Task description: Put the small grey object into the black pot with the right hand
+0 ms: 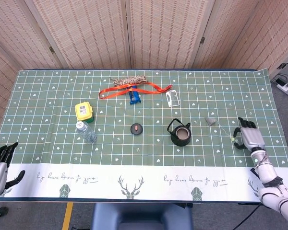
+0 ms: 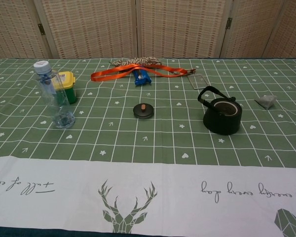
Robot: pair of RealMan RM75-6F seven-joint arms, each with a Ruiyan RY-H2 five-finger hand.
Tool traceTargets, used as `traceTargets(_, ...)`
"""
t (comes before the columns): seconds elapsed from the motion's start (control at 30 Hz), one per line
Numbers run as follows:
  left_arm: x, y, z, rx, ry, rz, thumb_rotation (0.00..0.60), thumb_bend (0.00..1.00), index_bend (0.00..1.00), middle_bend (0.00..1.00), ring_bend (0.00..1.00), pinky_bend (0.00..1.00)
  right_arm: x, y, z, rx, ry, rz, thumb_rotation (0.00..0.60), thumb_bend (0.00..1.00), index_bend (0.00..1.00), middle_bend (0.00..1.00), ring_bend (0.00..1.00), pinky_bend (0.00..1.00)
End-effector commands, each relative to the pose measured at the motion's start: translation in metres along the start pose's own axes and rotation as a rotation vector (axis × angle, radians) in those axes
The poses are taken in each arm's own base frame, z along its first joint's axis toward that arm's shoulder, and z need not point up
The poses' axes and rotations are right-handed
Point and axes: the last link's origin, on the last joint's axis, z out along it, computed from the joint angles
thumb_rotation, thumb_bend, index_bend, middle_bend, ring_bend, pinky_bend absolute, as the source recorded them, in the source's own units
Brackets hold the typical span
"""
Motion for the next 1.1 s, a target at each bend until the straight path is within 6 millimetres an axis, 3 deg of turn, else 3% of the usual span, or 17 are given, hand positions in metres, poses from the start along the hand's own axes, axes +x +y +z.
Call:
traceTargets(0.03,0.000,0.000,0.000,0.000,0.000,0.000,0.600,0.27,0.05,0.11,0.09,0.12,-0.001,-0.001,0.002,0.003,-0.004,0.001,0.600,0.33,0.47,0.00,0.00,0.00)
traceTargets(1.1,0.000,0.000,-0.002,-0.003,0.000,0.001,0.600,0.27,0.05,0.11,0.09,0.11,-0.001,-0.005,0.014,-0.012,-0.040,-0.006,0.600,0.33,0.47,0.00,0.00,0.00)
